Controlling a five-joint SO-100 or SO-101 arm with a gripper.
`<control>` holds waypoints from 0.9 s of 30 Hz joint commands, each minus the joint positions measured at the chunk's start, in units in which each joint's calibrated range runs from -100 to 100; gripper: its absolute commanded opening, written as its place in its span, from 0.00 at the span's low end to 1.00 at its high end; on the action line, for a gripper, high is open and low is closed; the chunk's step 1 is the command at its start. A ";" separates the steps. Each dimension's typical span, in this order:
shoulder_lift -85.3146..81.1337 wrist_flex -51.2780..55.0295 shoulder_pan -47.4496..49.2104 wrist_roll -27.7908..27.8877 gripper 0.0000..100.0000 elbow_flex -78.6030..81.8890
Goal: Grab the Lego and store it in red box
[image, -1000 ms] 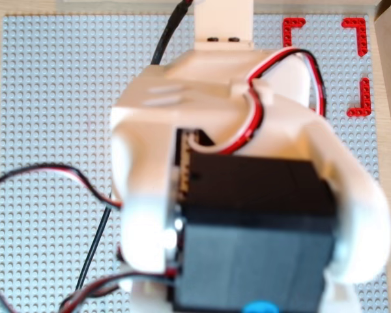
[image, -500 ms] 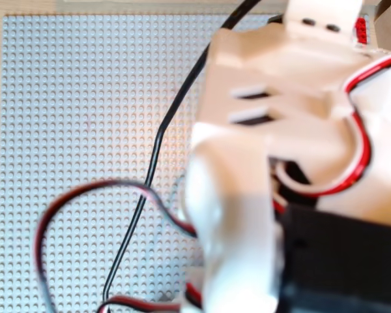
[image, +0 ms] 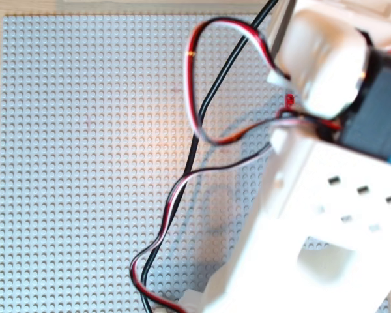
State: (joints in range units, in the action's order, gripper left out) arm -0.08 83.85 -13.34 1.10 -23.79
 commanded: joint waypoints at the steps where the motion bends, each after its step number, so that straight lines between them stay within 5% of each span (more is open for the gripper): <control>1: 2.71 -3.24 -2.18 -0.21 0.08 -1.48; 27: 24.24 -9.64 -7.17 -0.06 0.08 -1.48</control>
State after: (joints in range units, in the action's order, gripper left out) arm 23.67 76.08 -19.59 1.10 -23.70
